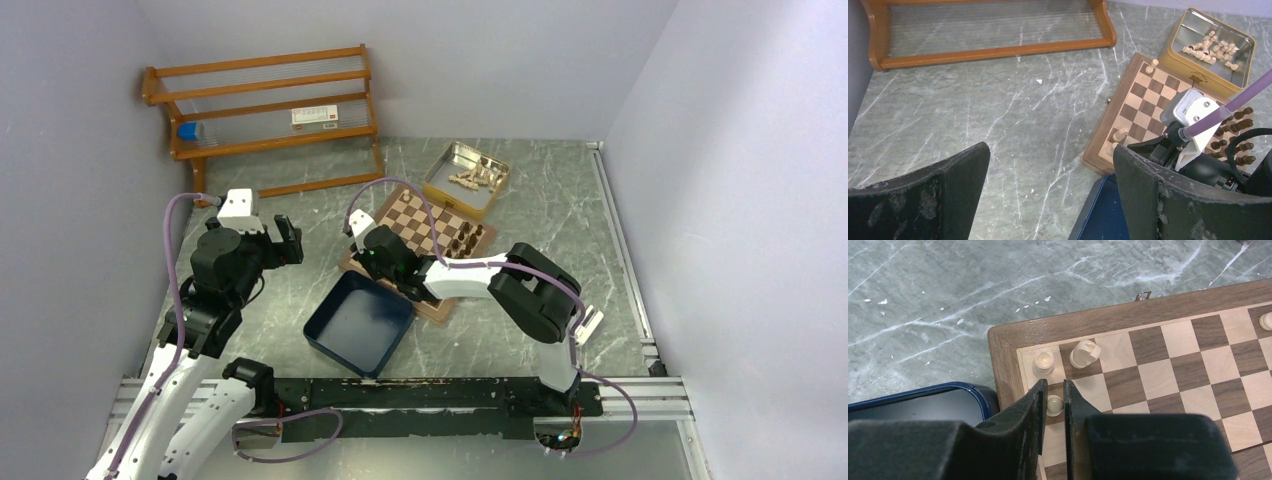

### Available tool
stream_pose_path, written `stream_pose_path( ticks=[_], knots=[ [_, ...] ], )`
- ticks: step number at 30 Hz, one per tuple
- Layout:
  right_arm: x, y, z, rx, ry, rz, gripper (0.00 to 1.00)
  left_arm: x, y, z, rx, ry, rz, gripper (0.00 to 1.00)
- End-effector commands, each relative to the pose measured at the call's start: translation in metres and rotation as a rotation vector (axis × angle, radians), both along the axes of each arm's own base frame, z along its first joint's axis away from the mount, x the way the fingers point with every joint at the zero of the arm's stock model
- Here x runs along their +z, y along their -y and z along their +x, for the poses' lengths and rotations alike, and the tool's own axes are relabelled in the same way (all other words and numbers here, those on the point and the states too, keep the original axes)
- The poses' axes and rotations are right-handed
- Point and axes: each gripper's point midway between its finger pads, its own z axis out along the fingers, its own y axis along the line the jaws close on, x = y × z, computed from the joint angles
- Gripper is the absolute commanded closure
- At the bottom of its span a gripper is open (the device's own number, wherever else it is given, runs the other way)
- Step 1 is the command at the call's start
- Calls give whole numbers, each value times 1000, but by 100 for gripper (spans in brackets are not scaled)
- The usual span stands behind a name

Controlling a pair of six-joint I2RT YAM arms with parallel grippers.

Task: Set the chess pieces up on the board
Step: Place the chess piece on the chessboard.

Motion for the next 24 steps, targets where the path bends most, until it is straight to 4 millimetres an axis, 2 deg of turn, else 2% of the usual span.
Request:
stream_pose_path(
  ticks=[1,9,24],
  knots=[
    [-1,-4,2,-8,3,-7,78,8,-3,-1,11,24,-7,2],
    [-1,-2,2,-16,0,-10,76,9,-2,-1,9,28,-9,2],
    [7,-8,2,-7,-7,16,65,9,-2,-1,5,30,-9,2]
  ],
)
